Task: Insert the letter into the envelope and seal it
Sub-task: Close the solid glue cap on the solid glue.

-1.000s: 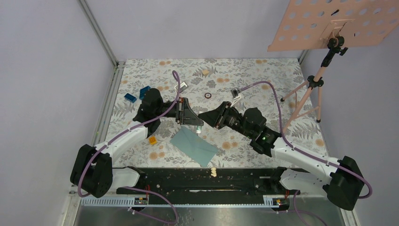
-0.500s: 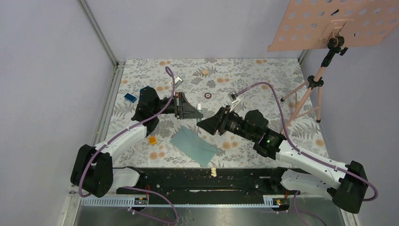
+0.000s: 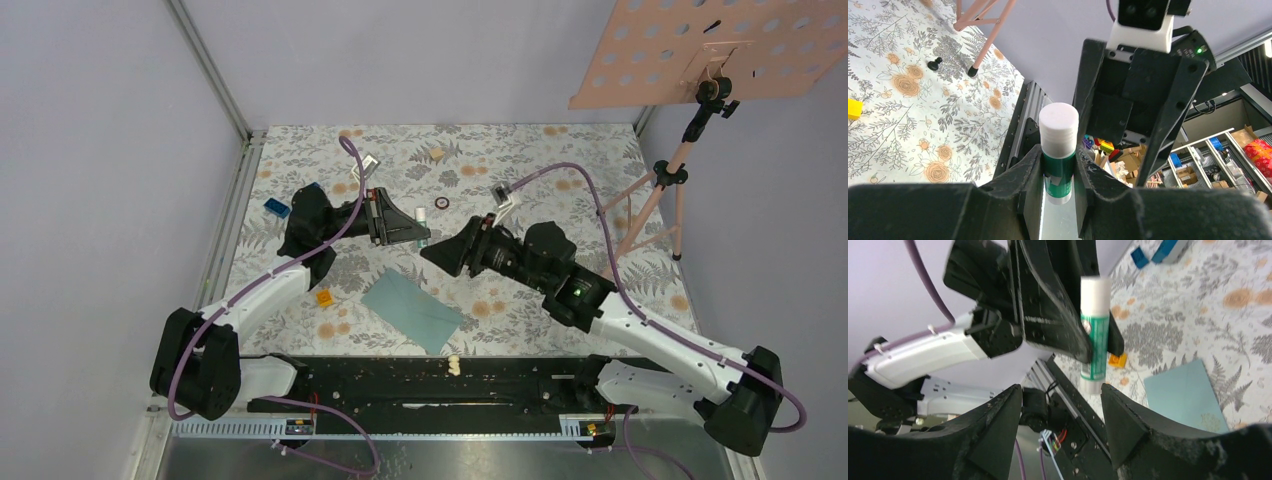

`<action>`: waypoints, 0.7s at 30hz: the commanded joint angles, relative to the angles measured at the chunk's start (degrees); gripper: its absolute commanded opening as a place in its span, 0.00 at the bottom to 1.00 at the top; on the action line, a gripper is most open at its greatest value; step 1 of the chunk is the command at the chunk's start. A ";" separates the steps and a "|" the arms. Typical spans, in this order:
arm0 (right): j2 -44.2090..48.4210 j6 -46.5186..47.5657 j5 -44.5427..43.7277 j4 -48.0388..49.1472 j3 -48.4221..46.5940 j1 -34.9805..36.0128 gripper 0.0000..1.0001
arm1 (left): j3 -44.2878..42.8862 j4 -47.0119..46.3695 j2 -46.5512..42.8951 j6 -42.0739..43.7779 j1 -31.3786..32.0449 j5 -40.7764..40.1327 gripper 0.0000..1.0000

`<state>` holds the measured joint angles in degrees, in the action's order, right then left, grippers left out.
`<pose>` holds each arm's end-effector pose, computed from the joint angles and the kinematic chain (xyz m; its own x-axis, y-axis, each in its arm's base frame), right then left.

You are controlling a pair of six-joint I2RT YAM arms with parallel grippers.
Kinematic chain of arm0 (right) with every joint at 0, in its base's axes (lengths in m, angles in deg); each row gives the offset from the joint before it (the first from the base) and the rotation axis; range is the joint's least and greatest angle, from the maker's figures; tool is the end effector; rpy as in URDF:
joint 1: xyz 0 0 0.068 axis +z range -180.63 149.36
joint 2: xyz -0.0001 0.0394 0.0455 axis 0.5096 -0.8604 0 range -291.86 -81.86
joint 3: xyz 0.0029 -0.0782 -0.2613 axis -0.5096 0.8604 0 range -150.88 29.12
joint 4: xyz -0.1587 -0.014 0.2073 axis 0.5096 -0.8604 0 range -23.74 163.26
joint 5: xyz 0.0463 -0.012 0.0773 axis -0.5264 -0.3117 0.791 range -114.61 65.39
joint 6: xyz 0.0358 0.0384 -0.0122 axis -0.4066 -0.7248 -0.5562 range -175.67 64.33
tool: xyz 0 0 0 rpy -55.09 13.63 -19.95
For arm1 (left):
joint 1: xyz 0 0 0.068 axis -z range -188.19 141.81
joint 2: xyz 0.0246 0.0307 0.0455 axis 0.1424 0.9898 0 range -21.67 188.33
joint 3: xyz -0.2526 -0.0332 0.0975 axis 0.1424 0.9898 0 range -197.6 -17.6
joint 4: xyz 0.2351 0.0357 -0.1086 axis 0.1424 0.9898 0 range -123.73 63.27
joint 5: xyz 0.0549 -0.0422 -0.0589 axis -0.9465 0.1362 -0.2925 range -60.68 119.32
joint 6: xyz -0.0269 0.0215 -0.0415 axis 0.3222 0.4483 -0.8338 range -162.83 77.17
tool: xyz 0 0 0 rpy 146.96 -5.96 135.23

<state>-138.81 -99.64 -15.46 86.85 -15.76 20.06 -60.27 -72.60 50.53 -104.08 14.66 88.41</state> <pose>0.1458 0.1872 0.3451 -0.5882 0.3635 -0.7224 -0.6340 0.3473 0.6909 0.2398 -0.1342 0.3113 -0.7869 -0.1570 -0.5968 0.6024 0.0143 -0.7980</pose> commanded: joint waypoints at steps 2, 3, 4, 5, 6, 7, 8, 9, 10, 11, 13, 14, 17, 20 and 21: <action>-0.33 1.77 -2.37 0.64 -5.23 -3.03 0.67 | -1.80 -4.56 -1.53 -0.34 -0.14 0.34 0.00; -1.10 1.56 -1.66 0.30 -6.29 -4.17 0.67 | -1.73 -4.58 -1.64 -0.35 -0.17 0.61 0.00; -1.92 1.44 -0.94 -0.05 -7.11 -4.86 0.67 | -1.71 -4.53 -1.75 -0.36 -0.18 0.82 0.00; -2.88 1.40 -0.13 -0.36 -8.02 -5.49 0.67 | -1.73 -4.53 -1.78 -0.36 -0.20 0.92 0.00; -3.89 1.38 1.09 -0.67 -9.16 -6.00 0.67 | -1.71 -4.49 -1.87 -0.36 -0.17 1.16 0.00; -5.07 1.28 2.33 -1.04 -10.39 -6.46 0.67 | -1.79 -4.48 -1.93 -0.36 -0.22 1.30 0.00; -6.27 1.25 3.47 -1.61 -11.64 -6.80 0.67 | -1.84 -4.46 -1.97 -0.36 -0.18 1.46 0.00; -7.59 1.21 4.82 -2.07 -12.79 -7.11 0.66 | -1.88 -4.47 -2.04 -0.43 -0.18 1.54 0.00; -8.63 1.03 5.77 -2.15 -13.65 -7.23 0.66 | -1.95 -4.47 -2.11 -0.44 -0.19 1.70 0.00; -9.50 0.91 6.57 -2.01 -14.39 -7.22 0.66 | -2.08 -4.34 -2.15 -0.44 -0.16 1.80 0.00; -11.10 0.73 7.65 -1.72 -15.55 -7.27 0.66 | -2.15 -4.00 -2.30 -0.38 -0.17 1.90 0.00; -11.73 0.65 8.10 -1.72 -15.99 -7.28 0.66 | -2.15 -3.96 -2.35 -0.36 -0.12 1.94 0.00; -12.75 0.25 8.76 -1.28 -16.46 -7.35 0.63 | -2.26 -3.57 -2.67 -0.10 -0.15 1.95 0.00; -12.97 0.13 8.63 -0.81 -16.27 -7.30 0.59 | -2.37 -3.47 -2.73 -0.07 -0.13 2.12 0.00; -12.92 0.03 8.39 -0.57 -16.09 -7.40 0.57 | -2.35 -3.49 -2.69 -0.01 -0.17 2.27 0.00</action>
<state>-151.90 -99.38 -8.49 84.57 -29.31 13.07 -60.34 -72.93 49.51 -104.39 14.66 89.37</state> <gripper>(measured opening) 0.600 0.250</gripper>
